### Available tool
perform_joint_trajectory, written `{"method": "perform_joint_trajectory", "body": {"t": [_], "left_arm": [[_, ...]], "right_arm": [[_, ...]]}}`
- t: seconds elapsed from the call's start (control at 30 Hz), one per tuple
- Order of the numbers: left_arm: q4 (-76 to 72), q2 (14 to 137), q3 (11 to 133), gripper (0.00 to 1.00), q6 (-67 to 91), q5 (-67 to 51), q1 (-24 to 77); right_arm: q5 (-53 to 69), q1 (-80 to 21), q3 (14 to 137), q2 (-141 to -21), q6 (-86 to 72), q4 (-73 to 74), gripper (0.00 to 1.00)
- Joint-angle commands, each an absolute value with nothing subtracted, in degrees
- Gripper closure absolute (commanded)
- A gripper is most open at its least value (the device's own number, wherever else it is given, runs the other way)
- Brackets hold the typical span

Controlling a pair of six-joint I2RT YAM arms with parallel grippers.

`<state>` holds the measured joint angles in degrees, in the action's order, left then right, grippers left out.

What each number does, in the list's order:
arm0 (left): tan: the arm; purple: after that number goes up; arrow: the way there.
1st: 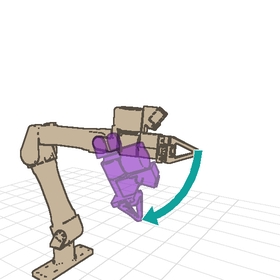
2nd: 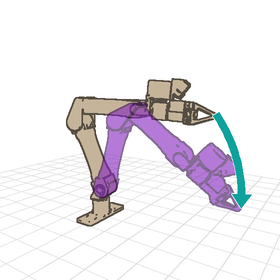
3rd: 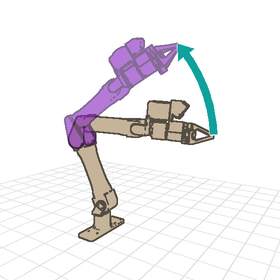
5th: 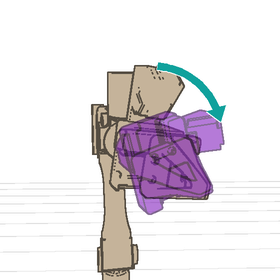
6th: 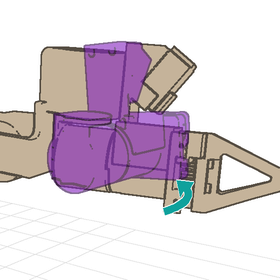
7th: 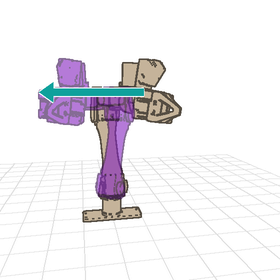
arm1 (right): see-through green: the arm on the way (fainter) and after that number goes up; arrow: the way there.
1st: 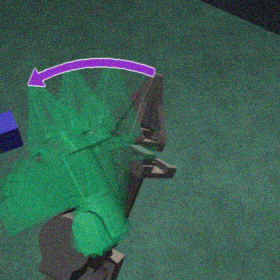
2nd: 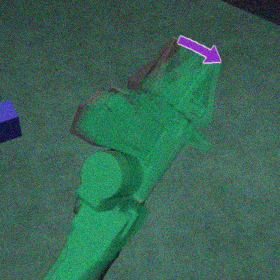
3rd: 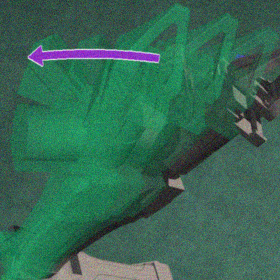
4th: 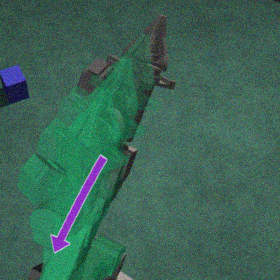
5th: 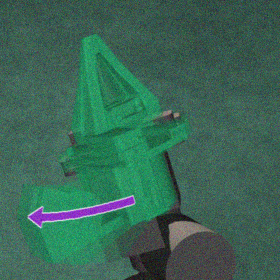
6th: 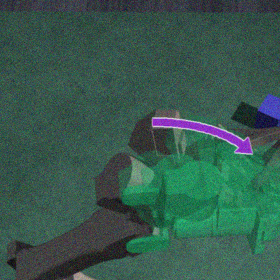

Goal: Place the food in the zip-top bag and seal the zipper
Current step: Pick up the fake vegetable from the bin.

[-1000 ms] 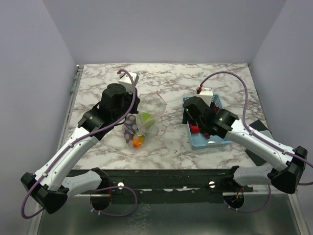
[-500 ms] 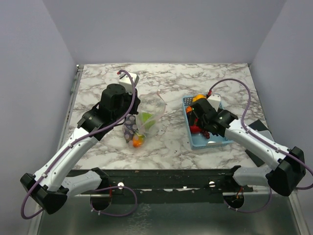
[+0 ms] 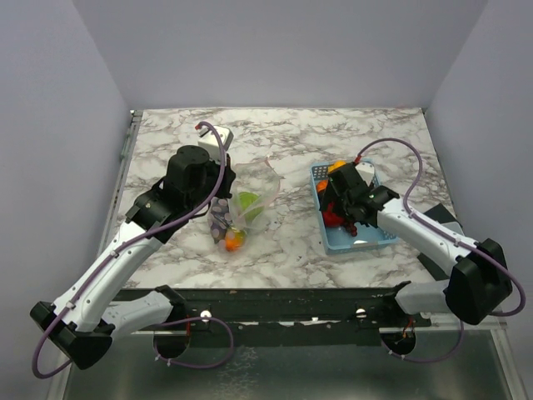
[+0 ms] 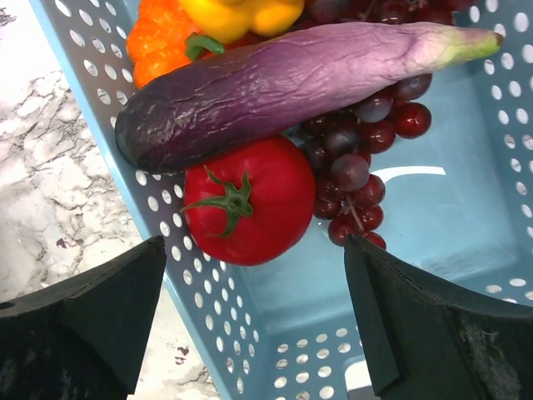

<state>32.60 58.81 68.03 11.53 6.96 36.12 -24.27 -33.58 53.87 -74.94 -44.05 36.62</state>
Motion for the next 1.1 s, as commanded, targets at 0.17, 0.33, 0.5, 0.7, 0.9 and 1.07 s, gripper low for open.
{"method": "perform_joint_trajectory", "body": {"t": [0.17,0.33,0.5,0.7,0.9,1.07], "left_arm": [[33.38,57.19,69.43,1.00,11.30,6.57,36.12],[33.57,57.13,69.35,1.00,11.08,6.77,36.12],[33.57,57.12,69.35,1.00,10.91,6.81,36.12],[33.57,57.47,69.21,1.00,10.89,6.86,36.13],[33.57,57.78,69.08,1.00,10.64,6.86,36.12],[33.57,57.83,69.09,1.00,10.65,6.94,36.12]], "right_arm": [[-21.25,-30.67,54.44,-79.90,-45.59,32.18,0.07],[-20.26,-29.52,54.26,-81.82,-46.10,30.49,0.08],[-19.16,-29.20,54.96,-83.97,-46.44,29.66,0.08],[-18.67,-29.03,55.12,-86.25,-46.83,28.92,0.12],[-18.59,-28.74,54.59,-87.26,-47.02,28.17,0.22],[-18.55,-28.57,54.11,-87.03,-46.56,28.01,0.42]]}}
